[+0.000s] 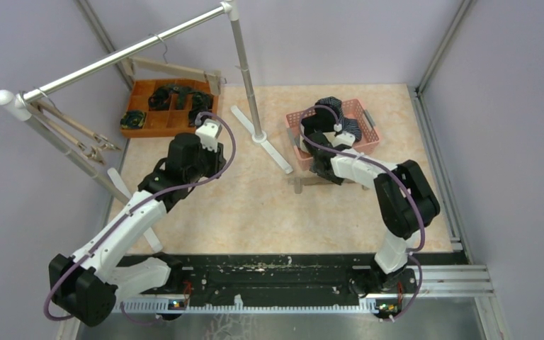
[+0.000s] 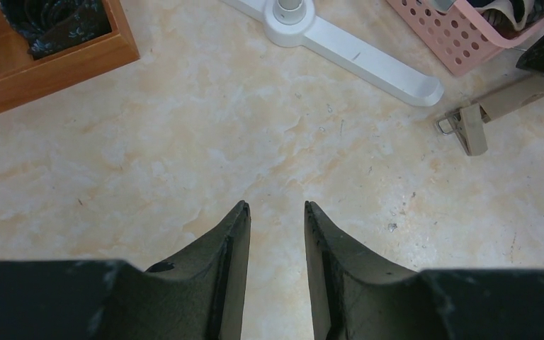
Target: Remove the underwear clipped to the hanger
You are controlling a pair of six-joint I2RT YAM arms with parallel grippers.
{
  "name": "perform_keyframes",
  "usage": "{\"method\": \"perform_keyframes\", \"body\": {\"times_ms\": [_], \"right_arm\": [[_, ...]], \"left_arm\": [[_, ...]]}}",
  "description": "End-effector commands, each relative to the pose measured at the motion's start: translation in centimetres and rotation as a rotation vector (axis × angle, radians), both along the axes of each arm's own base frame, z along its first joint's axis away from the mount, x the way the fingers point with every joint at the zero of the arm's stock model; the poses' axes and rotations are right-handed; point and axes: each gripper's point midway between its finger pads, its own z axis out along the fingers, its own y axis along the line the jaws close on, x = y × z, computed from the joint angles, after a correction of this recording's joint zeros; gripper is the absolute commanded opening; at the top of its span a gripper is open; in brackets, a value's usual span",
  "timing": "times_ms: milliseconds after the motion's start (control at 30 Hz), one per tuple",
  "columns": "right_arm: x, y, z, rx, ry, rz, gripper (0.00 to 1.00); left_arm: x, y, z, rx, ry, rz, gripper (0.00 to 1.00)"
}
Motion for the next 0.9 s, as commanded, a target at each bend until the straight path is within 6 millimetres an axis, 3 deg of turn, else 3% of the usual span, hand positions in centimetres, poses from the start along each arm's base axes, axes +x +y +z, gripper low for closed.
{"method": "perform_keyframes", "body": {"times_ms": [0,133,267,467,700,867], "right_arm": [[0.5,1.0,0.3,0.024,-0.007,-0.007,0.65],[-0.1,1.6,-1.6,0.025,0.064,0.006,0.65],[-1.2,2.4,-2.1,0.019,0.121,0.043,0.65],[-3.4,2.7,-1.9,-0.029,0.153,0.081,0.65],[-3.7,2.4,-1.0,-0.137,0.173,0.11,0.66],[-4.5,3.1,-2.4,-0.136,0.254,0.164,0.66]], "left_arm": [[0.9,0.3,2.8,-0.007,-0.081,-0.007,0.4],[1.1,0.5,3.0,-0.011,-0.086,-0.005,0.4],[1.2,0.8,3.0,-0.003,-0.086,0.002,0.4],[1.5,1.2,2.9,0.003,-0.085,0.01,0.4],[2.2,0.8,2.3,0.007,-0.06,-0.016,0.4],[2.7,0.6,2.0,0.007,-0.052,-0.026,0.39]]}}
